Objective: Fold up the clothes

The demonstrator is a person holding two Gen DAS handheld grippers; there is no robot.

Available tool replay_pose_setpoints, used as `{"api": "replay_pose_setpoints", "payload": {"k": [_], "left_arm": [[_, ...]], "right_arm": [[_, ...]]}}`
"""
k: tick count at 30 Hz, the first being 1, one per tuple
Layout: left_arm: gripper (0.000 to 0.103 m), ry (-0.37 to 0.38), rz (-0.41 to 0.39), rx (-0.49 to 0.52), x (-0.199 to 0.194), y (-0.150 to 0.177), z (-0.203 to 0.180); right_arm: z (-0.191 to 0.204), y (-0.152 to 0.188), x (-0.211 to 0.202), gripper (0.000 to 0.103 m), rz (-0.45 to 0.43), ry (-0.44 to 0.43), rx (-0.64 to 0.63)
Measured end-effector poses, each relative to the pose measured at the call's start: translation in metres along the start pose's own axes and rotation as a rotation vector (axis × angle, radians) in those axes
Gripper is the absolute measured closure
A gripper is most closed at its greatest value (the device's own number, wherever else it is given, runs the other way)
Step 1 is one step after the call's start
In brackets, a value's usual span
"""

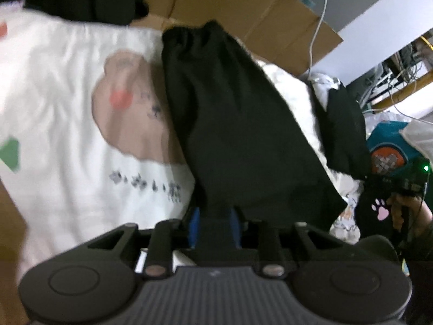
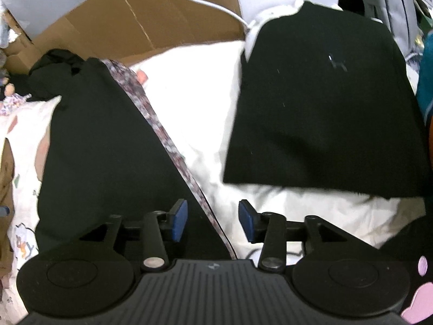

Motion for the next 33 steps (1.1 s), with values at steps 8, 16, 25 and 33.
{"api": "replay_pose_setpoints", "payload": {"k": [8, 16, 25, 33], "left_arm": [[0.067, -0.108, -0.084, -0.043, -0.057, -0.043, -0.036], [0.067, -0.152, -0.105, -0.107, -0.061, -0.021, -0.082], [0.069, -0.166, -0.022, -0.140, -0.017, 0.017, -0.116], [0.074, -0.148, -0.025, -0.261, 0.005, 0.048, -0.115]], "right_arm": [[0.006, -0.008, -0.017, 0.051, 0.006, -0.083, -0.006], [0.012, -0.017, -0.023, 0.045, 0.053, -0.139, -0.051], [0.017, -0.017, -0.018, 0.044, 0.103, -0.142, -0.075], [0.026, -0.011, -0.012, 0.044, 0.145, -0.108, -0.125]]}}
Point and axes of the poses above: each gripper's, at about its wrist camera, not at the fingertips, and x roughly the way its jaws point, z to its left, y to its underside, the point moved 6 cm from there along x, roughly the way its jaws point, and after that the axes turned 11 degrees about x, right-handed, at the moved point
